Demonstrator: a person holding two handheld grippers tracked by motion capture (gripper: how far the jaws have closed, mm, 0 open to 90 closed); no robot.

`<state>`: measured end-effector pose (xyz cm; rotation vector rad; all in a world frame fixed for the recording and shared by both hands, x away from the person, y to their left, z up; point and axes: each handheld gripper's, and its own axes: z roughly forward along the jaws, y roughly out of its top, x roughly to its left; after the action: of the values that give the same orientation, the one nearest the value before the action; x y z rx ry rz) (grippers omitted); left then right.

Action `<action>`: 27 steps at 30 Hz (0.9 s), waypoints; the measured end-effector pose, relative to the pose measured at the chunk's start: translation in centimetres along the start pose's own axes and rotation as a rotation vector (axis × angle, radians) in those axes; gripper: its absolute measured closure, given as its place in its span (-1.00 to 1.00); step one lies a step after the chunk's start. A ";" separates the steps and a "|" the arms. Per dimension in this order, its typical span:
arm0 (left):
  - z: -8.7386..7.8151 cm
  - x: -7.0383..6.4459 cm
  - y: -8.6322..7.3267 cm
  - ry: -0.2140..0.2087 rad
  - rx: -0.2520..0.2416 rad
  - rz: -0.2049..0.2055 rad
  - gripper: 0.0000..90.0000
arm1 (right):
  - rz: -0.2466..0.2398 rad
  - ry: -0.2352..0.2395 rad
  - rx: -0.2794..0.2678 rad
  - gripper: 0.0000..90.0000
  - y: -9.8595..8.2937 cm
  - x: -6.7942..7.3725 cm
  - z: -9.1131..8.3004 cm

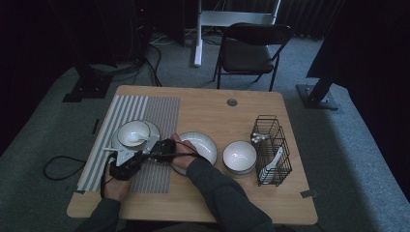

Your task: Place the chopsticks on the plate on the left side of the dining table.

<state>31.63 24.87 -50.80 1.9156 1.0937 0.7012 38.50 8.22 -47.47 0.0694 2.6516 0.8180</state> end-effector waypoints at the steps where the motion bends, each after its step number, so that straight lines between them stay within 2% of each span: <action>1: 0.0 0.0 0.0 0.000 0.000 0.000 0.72 | -0.001 0.001 0.001 0.68 -0.1 -0.1 -0.1; 8: 0.1 -0.1 0.0 0.002 0.001 -0.001 0.72 | 0.010 0.015 0.013 0.65 -0.8 -0.4 -0.5; 10: 0.1 -0.1 0.0 0.002 0.000 -0.001 0.72 | 0.003 0.022 0.020 0.78 -1.0 -0.2 -0.5; 13: 0.1 -0.1 0.0 0.002 -0.003 0.001 0.72 | 0.002 0.018 0.021 0.86 -0.9 -0.1 -0.3; 17: 0.0 -0.1 0.1 0.002 -0.003 0.000 0.72 | 0.005 0.018 0.009 0.87 -0.6 -0.1 0.1; 27: -0.1 -0.1 0.1 0.001 -0.005 0.002 0.71 | 0.003 0.001 0.019 0.83 0.1 0.3 1.2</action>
<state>31.59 24.82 -50.71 1.9130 1.0895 0.7052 38.61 9.02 -48.47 0.0783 2.6610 0.7938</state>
